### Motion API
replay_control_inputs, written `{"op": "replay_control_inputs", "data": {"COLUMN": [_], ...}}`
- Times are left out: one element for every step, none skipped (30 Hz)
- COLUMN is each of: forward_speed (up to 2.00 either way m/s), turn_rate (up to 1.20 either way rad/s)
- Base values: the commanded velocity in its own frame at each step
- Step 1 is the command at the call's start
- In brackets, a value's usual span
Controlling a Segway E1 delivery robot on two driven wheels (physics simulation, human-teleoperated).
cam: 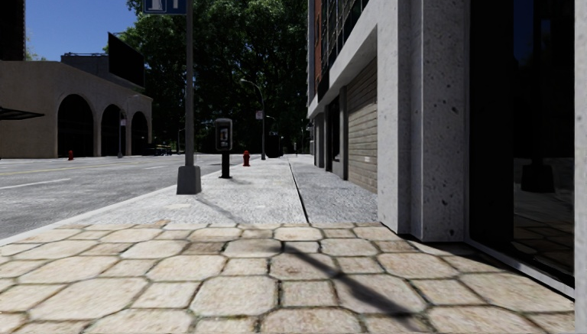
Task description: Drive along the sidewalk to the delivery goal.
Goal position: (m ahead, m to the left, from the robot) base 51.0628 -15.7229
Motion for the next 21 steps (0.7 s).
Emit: {"op": "replay_control_inputs", "data": {"forward_speed": [2.00,1.75,0.32,-0.40,-0.40,-1.11,-1.00,1.82,1.82,1.83,1.85,1.90,1.90,1.93,1.93,1.93,1.92,1.92,1.92,1.92,2.00], "turn_rate": [0.00,0.00,0.00,0.00,0.00,0.00,0.00,0.00,0.00,0.00,0.00,0.00,0.00,0.00,0.00,0.00,0.00,0.00,0.00,0.00,0.00]}}
